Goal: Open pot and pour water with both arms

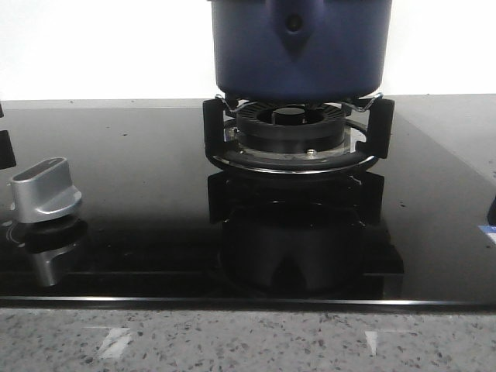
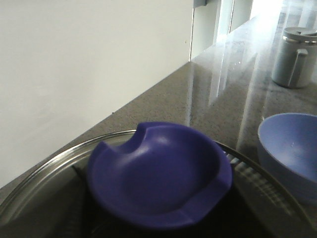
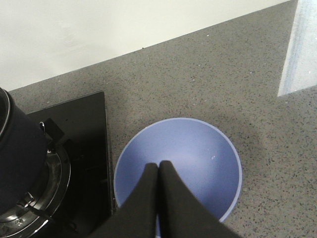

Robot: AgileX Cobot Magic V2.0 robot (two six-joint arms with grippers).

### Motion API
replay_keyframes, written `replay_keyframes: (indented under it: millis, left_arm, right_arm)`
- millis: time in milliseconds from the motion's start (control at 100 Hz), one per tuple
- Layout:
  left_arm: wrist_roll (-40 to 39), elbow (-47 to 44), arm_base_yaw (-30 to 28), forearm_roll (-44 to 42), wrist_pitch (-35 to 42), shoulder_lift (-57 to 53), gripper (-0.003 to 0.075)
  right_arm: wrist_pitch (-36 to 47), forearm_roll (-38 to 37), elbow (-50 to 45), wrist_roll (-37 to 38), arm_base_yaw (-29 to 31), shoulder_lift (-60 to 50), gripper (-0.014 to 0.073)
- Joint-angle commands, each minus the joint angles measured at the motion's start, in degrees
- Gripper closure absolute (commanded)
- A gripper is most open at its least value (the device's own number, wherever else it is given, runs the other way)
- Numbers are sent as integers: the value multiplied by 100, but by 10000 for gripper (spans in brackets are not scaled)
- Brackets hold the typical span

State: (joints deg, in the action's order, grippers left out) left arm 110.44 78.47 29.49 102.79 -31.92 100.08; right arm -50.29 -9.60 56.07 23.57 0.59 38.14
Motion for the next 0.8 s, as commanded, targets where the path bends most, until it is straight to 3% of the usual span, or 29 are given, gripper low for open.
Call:
replay_keyframes:
  millis: [0, 270, 510, 790]
  left_arm:
    - [67, 208, 21, 449, -28, -253, 449]
    - [54, 208, 21, 449, -319, -253, 433]
    - [-11, 208, 21, 449, -436, -253, 177]
    - [-22, 208, 21, 449, -308, -521, 171]
  right_arm:
    - [363, -91, 203, -62, 5, -6, 661]
    - [439, -91, 203, -62, 5, -6, 661]
    - [452, -91, 203, -62, 5, -6, 661]
    - [520, -91, 203, -62, 5, -6, 661]
